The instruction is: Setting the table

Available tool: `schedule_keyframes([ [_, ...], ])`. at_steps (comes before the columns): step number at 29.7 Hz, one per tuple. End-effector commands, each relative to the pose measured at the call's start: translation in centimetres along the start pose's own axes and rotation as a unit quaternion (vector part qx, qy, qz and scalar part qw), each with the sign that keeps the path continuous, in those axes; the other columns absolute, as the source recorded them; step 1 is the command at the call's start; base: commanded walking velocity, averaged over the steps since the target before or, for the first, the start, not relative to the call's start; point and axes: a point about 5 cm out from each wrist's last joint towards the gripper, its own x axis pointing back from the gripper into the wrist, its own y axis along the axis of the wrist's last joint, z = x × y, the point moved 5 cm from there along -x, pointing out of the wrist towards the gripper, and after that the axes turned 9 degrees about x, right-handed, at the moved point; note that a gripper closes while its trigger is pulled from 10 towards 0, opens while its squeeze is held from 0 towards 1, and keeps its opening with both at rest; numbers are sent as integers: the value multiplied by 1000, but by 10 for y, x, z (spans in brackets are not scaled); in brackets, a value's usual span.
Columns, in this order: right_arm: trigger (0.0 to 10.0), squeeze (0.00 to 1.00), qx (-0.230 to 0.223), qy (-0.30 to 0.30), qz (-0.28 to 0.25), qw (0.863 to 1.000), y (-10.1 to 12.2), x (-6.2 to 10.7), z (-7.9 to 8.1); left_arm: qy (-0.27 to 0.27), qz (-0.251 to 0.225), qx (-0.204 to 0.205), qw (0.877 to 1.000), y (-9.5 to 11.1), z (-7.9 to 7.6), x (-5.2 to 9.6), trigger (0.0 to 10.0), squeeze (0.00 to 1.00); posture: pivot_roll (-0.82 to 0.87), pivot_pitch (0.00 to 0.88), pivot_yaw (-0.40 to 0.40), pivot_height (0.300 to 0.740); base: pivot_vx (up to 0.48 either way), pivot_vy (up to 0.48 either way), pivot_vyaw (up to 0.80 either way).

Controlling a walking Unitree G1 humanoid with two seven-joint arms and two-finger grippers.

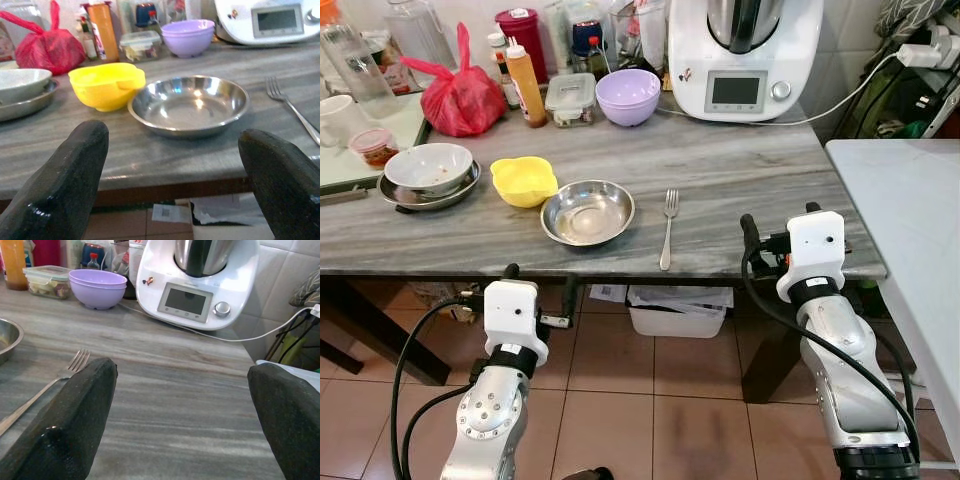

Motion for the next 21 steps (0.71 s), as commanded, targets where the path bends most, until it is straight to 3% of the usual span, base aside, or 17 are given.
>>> schedule_keyframes([
  [1, 10000, 290, -5, 9, -11, 1000, 8, 2, 3, 19, -2, 3, 1000, 0, 6, -2, 10000, 0, -116, 36, 75, 740, 0, 0, 0],
  [2, 10000, 290, -5, 11, -11, 1000, 8, 3, 4, 22, -2, 4, 1000, 0, 6, -3, 10000, 0, -116, 36, 75, 740, 0, 0, 0],
  [3, 10000, 0, -6, 12, -11, 1000, 8, 3, 4, 24, -4, 2, 1000, 0, 7, -3, 10000, 0, -116, 36, 73, 740, 0, 0, 0],
  [21, 10000, 0, -14, 40, 2, 999, 4, 7, 13, 49, -1, -20, 999, -4, 13, -3, 10000, 0, -119, 37, 64, 740, 0, 0, 0],
])
